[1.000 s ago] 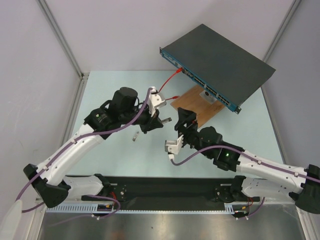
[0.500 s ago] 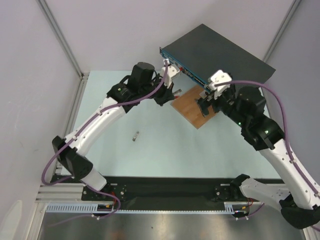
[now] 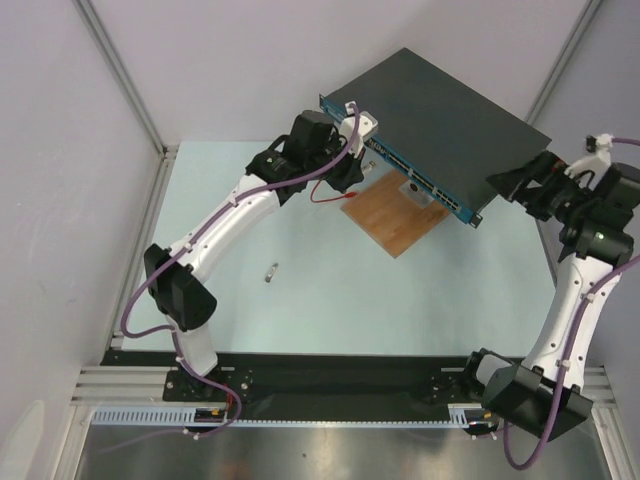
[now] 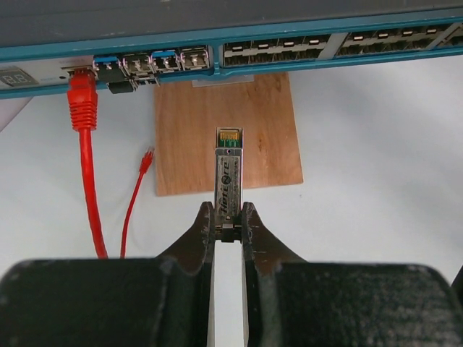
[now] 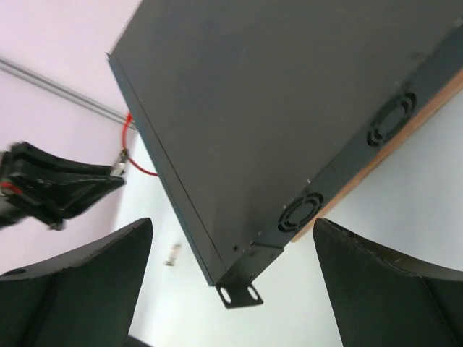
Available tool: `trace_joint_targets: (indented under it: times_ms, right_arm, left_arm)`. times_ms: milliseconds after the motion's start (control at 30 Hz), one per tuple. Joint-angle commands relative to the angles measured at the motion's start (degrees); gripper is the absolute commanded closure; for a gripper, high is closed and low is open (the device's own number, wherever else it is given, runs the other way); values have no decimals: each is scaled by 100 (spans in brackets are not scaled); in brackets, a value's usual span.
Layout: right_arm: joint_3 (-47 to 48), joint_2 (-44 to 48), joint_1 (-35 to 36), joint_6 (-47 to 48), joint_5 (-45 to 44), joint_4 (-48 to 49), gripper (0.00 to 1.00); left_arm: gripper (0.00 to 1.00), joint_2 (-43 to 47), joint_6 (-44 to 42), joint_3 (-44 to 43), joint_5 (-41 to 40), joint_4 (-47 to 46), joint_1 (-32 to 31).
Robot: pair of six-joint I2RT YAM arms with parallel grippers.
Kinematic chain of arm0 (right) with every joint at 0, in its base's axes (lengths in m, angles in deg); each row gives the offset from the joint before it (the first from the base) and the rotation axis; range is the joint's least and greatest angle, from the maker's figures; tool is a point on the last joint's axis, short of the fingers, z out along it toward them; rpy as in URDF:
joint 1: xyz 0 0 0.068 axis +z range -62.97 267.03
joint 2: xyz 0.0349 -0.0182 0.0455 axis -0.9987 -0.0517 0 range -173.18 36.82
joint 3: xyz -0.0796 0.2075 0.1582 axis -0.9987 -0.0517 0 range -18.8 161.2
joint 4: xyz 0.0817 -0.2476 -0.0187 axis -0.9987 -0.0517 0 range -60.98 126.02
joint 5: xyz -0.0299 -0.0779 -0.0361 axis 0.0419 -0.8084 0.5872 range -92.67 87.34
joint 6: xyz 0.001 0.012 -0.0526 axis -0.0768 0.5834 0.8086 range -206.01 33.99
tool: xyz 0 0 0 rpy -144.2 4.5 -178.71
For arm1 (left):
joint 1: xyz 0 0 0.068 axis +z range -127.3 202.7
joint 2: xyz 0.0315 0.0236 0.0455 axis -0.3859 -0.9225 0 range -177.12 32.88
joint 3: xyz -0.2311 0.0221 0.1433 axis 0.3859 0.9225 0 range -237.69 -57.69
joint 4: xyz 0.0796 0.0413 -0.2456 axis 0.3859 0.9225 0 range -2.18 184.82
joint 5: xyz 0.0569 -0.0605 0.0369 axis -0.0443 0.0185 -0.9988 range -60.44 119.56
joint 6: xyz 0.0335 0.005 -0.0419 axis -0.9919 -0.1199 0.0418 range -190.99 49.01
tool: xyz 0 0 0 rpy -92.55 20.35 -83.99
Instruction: Insert the plug into the switch port
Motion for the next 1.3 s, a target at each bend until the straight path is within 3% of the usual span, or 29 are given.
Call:
trace_joint_targets:
  times_ms: [0,267,533,667,767,967,1067,1167,1267]
  right_arm:
    - [-215,144,-601,-903,1490,36,0]
    - [-1270,4,-690,-1871,1334,1178,0]
    - [-1595,-190,-76,-2231,956,1873,4]
    - [-1754,-217,145,-2380,797,2181,15]
    - [-1806,-217,189,-2399,745,2260,29]
    - [-1842,-252,198,-2399,779,2366,75]
    - [-1824,-287,198,-2381,797,2366,90]
    - [-1780,-322,198,-2328,815,2331,100]
    - [-1736,-340,198,-2293,850,2305,100]
  left_arm:
    - [100,-89,116,-412,-213,-128,7]
    - [100,-511,169,-984,-459,188,-11]
    - [100,-915,107,-1511,-670,505,-11]
    - [100,-1082,63,-1722,-758,610,-11]
    - [100,-1135,46,-1819,-785,619,-11]
    - [100,-1214,63,-1837,-776,558,-11]
    - [100,-1258,54,-1951,-776,567,-11]
    - [100,-1311,54,-2039,-776,540,-11]
    - [100,-1355,37,-2056,-785,531,-11]
